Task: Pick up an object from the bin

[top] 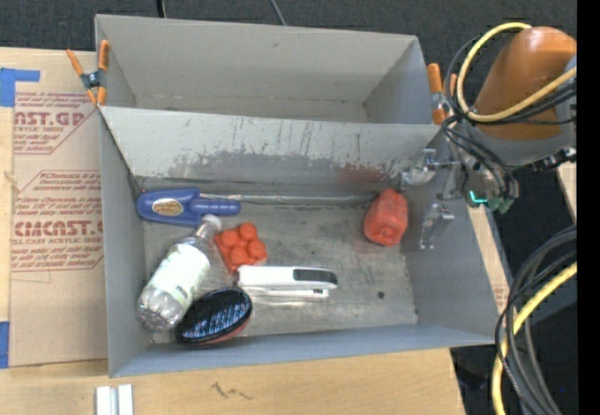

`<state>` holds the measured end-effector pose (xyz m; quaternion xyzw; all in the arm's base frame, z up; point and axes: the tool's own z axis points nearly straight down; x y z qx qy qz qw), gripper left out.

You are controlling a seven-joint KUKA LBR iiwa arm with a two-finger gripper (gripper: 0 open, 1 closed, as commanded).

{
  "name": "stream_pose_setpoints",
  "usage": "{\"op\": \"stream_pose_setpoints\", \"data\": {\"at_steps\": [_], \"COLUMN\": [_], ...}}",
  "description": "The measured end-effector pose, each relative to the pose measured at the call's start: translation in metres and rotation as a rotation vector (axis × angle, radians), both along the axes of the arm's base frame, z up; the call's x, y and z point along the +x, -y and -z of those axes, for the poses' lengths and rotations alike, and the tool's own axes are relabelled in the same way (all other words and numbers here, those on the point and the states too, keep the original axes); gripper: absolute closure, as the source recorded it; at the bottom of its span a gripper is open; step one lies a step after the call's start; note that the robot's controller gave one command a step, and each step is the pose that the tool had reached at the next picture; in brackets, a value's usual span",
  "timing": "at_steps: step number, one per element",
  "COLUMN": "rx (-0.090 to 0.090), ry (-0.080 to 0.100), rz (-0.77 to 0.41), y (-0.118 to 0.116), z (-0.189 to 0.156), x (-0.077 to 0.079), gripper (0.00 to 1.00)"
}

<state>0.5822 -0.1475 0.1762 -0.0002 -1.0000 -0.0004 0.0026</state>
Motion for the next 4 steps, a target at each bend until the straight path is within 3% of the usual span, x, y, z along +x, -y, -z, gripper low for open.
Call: {"op": "stream_pose_setpoints", "data": {"at_steps": [1,2,3,4], "rx": [-0.001,-0.002,0.002,0.0], "ry": [0.008,0.009,0.006,0.006], "rz": [-0.001,-0.023,-0.091,-0.295], "y": [-0.001,-0.055,-0.094,-0.108], "z": [-0.005,0.015,0.026,0.022], "x": [0.002,-0.008,-0.013,-0.035], "gripper": [0.0,0.0,0.0,0.0]}}
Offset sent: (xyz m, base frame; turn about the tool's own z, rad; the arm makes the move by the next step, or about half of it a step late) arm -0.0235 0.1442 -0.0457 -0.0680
